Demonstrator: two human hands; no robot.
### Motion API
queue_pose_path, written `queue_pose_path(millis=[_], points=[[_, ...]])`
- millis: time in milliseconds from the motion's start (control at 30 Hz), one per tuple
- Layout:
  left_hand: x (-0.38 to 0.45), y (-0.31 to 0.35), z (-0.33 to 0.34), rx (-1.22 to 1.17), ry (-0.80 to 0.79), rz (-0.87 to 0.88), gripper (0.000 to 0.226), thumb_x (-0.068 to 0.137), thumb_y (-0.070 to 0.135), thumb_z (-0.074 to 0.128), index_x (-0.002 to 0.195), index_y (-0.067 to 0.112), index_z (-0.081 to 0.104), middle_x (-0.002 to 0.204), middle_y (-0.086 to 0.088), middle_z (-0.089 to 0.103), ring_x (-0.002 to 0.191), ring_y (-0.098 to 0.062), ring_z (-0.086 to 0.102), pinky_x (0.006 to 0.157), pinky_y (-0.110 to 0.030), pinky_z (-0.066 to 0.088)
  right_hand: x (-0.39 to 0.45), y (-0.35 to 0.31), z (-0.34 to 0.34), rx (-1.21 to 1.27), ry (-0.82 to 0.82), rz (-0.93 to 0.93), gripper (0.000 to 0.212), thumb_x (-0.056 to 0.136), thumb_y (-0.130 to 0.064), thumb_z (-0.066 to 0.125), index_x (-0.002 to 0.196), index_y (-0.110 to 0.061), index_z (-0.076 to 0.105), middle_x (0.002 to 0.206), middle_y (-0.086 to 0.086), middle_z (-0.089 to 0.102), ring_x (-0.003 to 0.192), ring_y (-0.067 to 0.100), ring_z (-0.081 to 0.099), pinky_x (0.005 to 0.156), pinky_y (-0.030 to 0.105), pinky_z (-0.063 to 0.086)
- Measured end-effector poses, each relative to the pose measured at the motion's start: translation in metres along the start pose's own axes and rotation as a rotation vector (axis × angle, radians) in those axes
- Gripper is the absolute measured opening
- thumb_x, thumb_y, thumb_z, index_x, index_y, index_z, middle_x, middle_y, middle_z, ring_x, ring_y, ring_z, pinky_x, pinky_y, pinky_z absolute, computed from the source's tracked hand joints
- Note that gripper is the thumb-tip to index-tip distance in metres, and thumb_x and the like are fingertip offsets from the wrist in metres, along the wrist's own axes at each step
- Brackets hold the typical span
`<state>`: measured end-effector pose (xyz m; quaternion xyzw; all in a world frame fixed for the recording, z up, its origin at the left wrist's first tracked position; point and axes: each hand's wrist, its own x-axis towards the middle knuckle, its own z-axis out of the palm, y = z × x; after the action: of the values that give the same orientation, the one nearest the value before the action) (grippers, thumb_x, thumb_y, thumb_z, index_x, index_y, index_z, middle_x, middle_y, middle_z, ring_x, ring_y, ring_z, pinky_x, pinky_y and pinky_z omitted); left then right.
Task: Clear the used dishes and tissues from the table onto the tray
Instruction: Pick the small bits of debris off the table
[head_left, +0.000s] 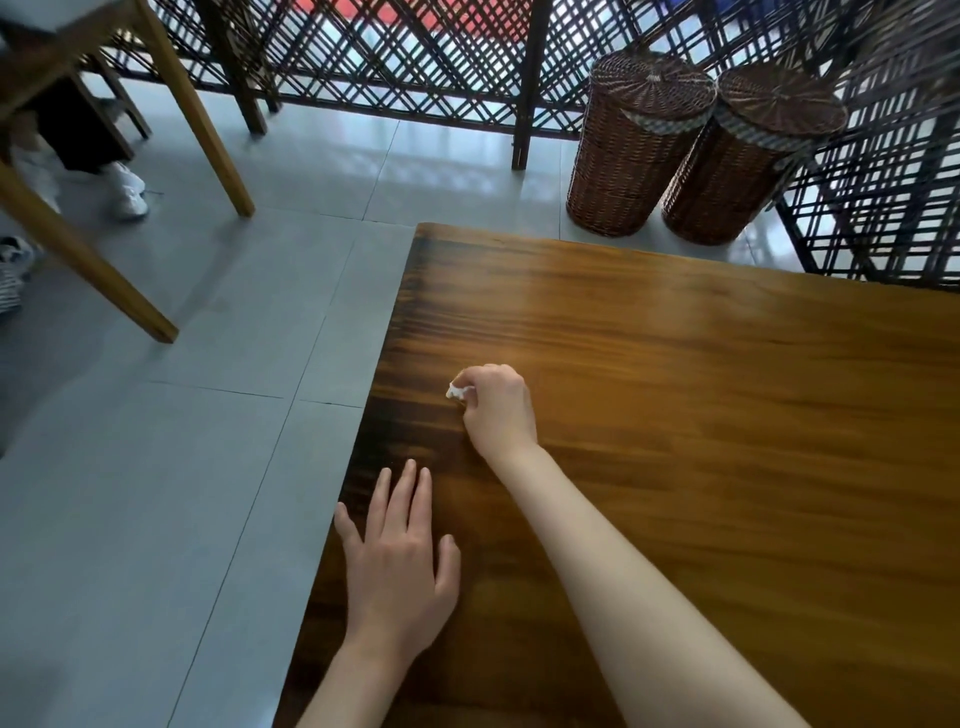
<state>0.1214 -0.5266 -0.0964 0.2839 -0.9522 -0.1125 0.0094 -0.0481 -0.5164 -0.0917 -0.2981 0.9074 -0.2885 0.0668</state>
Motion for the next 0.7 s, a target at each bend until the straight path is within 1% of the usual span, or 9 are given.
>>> queue_pose_path(millis=[233, 333, 467, 700], points=[[-0.037, 0.004, 0.005, -0.015, 0.018, -0.023, 0.057, 0.07, 0.04, 0.058, 0.12, 0.012, 0.064, 0.127, -0.009, 0.06, 0.117, -0.034, 0.056, 0.095, -0.065, 0.022, -0.036, 0.004, -0.005, -0.082, -0.087, -0.165, 0.023, 0.088, 0.0, 0.057, 0.101, -0.012, 0.072, 0.095, 0.004, 0.066, 0.094, 0.017, 0.056, 0.079, 0.023, 0.047], [-0.048, 0.009, 0.005, -0.011, 0.043, -0.012, 0.057, 0.07, 0.039, 0.058, 0.119, 0.012, 0.064, 0.126, -0.009, 0.061, 0.117, -0.034, 0.056, 0.094, -0.065, 0.023, -0.055, 0.005, -0.009, -0.083, -0.105, -0.186, 0.023, 0.088, 0.0, 0.057, 0.102, -0.012, 0.071, 0.097, 0.004, 0.066, 0.094, 0.016, 0.055, 0.079, 0.021, 0.045], [-0.058, 0.013, 0.004, 0.0, 0.073, 0.002, 0.056, 0.072, 0.038, 0.057, 0.12, 0.011, 0.064, 0.127, -0.01, 0.06, 0.118, -0.035, 0.055, 0.095, -0.065, 0.021, -0.085, 0.006, -0.015, -0.065, -0.108, -0.202, 0.023, 0.087, 0.002, 0.056, 0.1, -0.01, 0.072, 0.097, 0.006, 0.066, 0.095, 0.018, 0.055, 0.08, 0.024, 0.048], [-0.069, 0.015, 0.007, 0.012, 0.093, 0.002, 0.056, 0.074, 0.036, 0.055, 0.122, 0.01, 0.062, 0.129, -0.011, 0.058, 0.122, -0.035, 0.052, 0.097, -0.064, 0.018, -0.127, 0.009, -0.022, -0.06, -0.094, -0.212, 0.02, 0.087, -0.001, 0.059, 0.1, -0.009, 0.072, 0.098, 0.006, 0.067, 0.095, 0.016, 0.057, 0.079, 0.021, 0.049]])
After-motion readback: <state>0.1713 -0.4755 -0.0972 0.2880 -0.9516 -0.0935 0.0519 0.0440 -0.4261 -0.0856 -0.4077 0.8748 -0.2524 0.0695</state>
